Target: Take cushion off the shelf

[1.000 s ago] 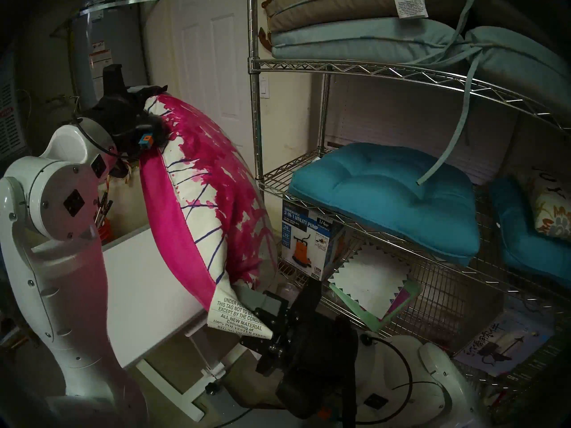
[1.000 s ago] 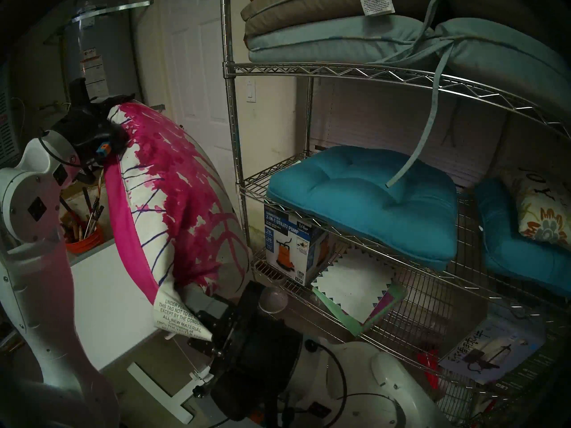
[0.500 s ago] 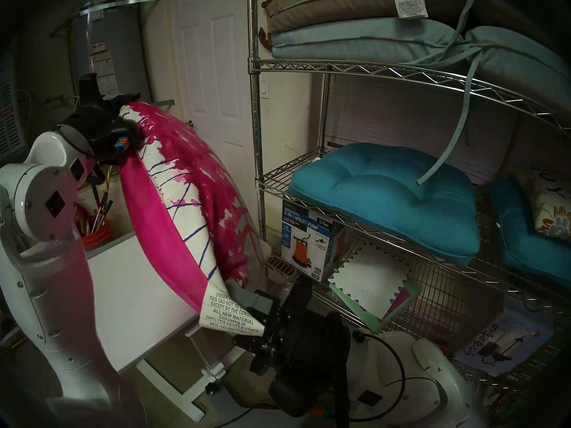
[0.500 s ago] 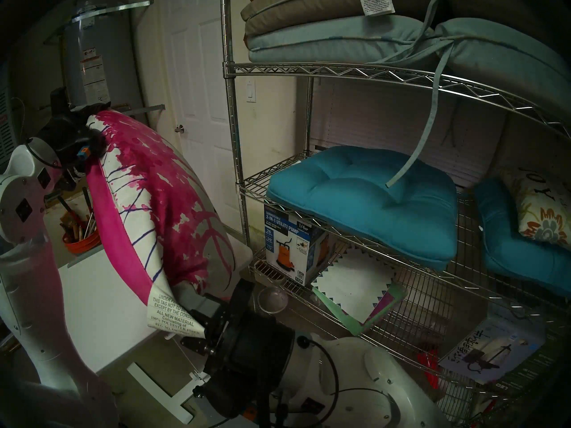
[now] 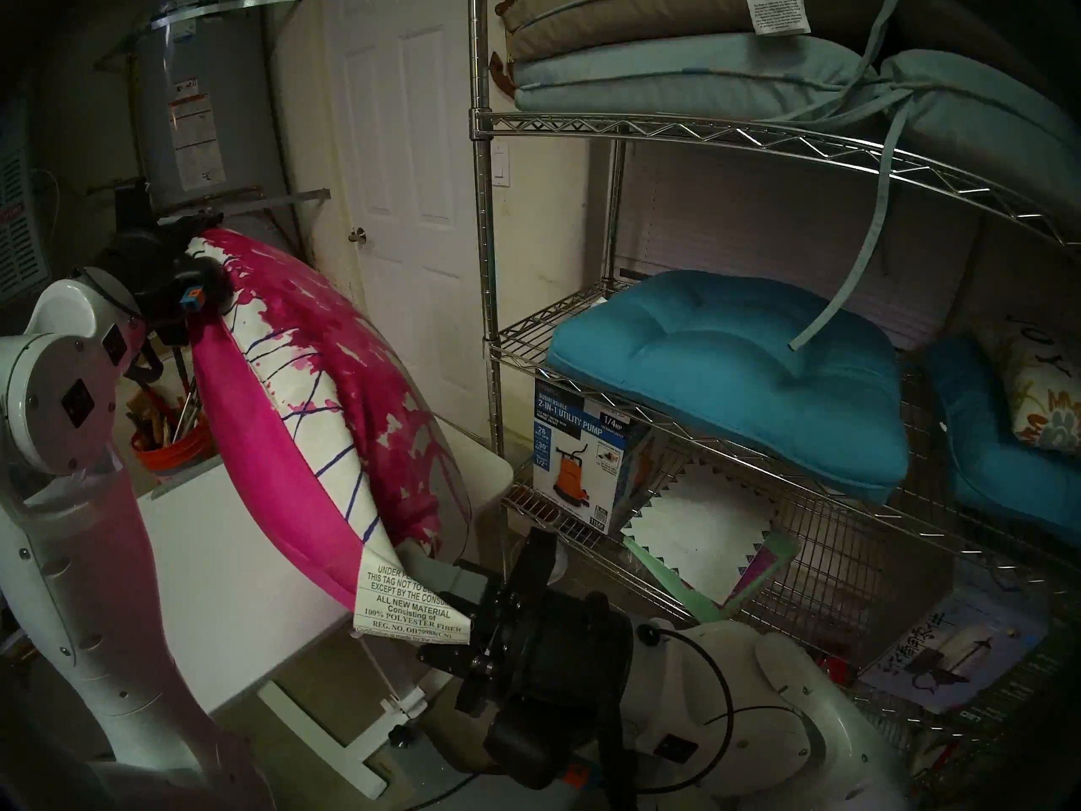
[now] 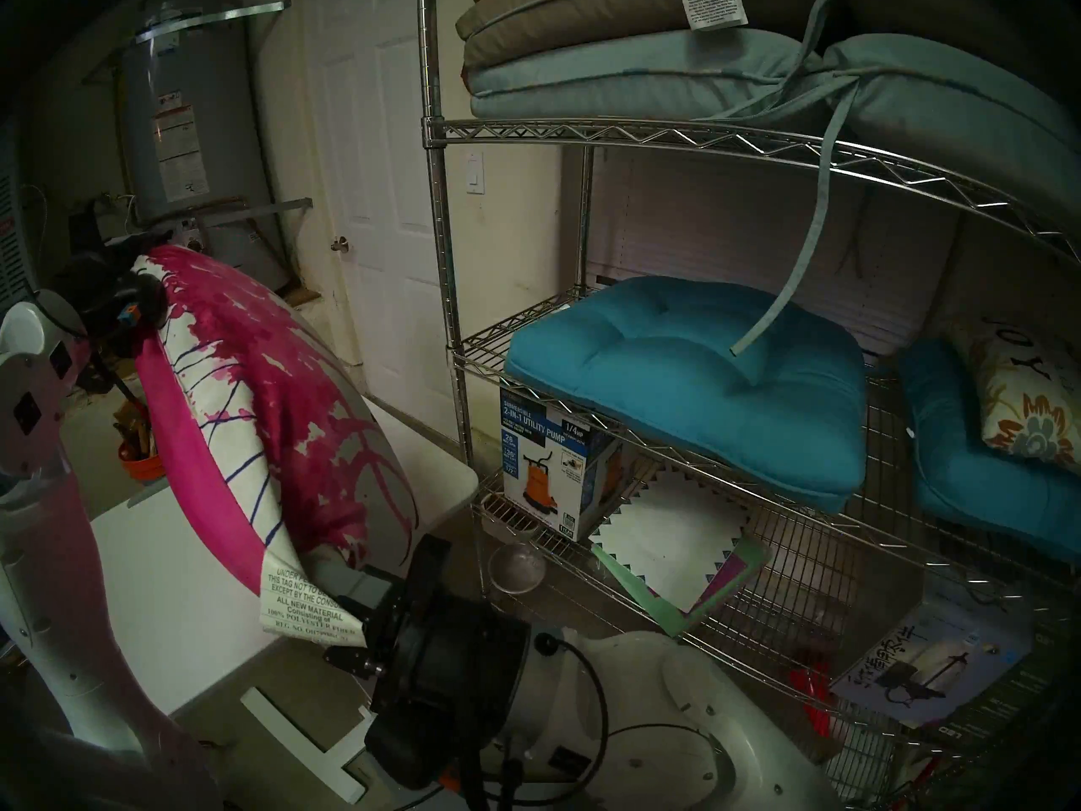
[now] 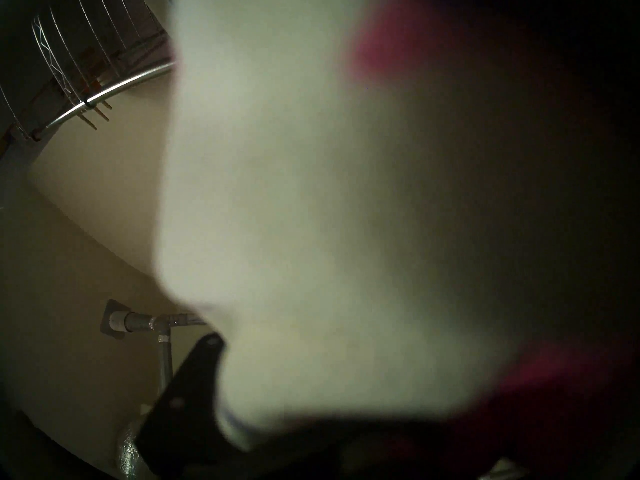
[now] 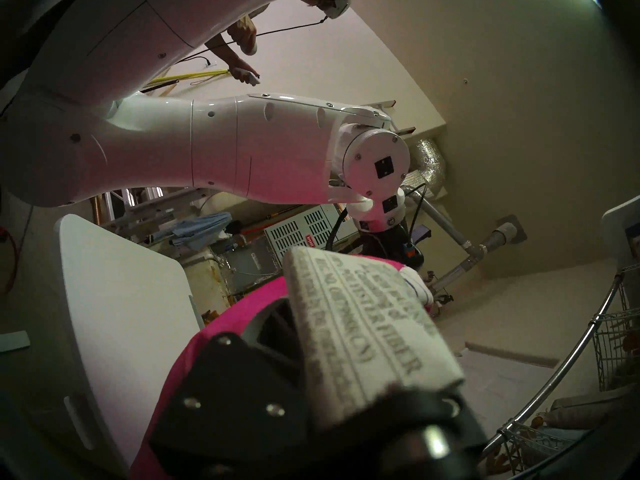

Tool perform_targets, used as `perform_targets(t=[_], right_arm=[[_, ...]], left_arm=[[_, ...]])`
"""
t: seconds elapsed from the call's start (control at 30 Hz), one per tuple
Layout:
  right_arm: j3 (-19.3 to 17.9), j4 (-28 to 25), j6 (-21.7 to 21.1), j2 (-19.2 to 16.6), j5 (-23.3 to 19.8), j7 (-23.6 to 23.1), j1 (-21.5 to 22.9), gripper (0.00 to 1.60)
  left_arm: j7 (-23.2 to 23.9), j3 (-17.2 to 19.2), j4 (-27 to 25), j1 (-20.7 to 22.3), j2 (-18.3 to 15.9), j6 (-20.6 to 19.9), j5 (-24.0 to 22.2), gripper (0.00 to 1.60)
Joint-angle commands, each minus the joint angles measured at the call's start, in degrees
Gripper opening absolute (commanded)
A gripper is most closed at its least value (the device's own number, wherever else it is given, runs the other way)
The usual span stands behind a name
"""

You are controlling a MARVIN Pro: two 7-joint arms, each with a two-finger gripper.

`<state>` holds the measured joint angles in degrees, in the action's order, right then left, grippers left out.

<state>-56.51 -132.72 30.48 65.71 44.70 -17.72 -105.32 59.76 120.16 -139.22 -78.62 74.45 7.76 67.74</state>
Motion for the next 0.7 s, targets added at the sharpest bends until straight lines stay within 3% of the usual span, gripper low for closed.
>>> perform_targets(t=[0.0,0.4,0.67], right_arm=[[2.99,1.42,0.26,0.8,-0.93,-0.49,3.73,0.0],[8.17,8.32,-0.91,4.24,-1.76,-1.86,11.33,0.0],[11.51,13.62,-1.87,7.9,-1.98,-2.68,16.81,0.0]], left_arm=[[-0.41,5.49,-0.78,-0.17,-0.15,-0.46,0.44,0.0],[2.32,12.38,-0.78,-2.64,0.53,0.04,0.01,0.0],[3.22,14.41,0.44,-3.16,0.62,0.57,-0.48,0.0]])
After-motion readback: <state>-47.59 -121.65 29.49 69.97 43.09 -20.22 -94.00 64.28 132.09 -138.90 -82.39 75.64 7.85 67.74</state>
